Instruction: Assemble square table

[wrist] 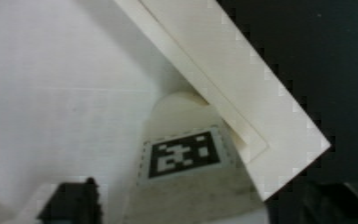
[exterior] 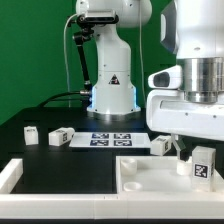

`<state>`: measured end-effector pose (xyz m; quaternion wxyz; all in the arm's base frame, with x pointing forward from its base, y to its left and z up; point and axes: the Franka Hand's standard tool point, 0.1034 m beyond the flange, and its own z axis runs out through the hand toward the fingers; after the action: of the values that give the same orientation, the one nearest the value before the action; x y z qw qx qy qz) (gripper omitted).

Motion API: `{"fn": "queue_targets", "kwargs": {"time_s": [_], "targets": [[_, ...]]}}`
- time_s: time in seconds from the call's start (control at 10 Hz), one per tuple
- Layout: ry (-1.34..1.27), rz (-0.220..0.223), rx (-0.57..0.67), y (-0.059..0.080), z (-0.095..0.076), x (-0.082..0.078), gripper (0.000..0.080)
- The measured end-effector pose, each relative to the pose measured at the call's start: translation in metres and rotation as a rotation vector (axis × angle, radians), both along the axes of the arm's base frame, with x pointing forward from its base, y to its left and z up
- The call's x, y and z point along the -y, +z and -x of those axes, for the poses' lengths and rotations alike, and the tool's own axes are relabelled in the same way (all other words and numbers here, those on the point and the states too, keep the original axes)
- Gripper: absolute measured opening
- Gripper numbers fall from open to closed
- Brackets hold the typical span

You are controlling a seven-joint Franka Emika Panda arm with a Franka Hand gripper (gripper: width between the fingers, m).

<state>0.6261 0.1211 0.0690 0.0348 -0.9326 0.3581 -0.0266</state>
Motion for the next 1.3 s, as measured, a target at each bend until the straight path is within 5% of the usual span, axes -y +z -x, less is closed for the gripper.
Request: {"fn": "queue_targets", "kwargs": {"time_s": [0.1,0.2,0.3,0.7,1.1,1.3], "targets": [[0.0,0.0,0.0,0.0,-0.0001,0.0002,0.0427],[-0.027,-0.004,0.0,-0.0001,-0.0001,-0.0002,0.0427],[-0.114,-0.011,-0.005,-0.0001,-0.0001,-0.0003,0.0287],[-0.389,-0.041,-0.016,-0.0001,-0.001,0.0016,0.0287],[-1.03,-0.171,-0.063,-0.0015,-0.0037,0.0,0.0288],[-1.187,-0.191,-0.067,-0.0014,-0.0044,-0.001,0.0288]]}}
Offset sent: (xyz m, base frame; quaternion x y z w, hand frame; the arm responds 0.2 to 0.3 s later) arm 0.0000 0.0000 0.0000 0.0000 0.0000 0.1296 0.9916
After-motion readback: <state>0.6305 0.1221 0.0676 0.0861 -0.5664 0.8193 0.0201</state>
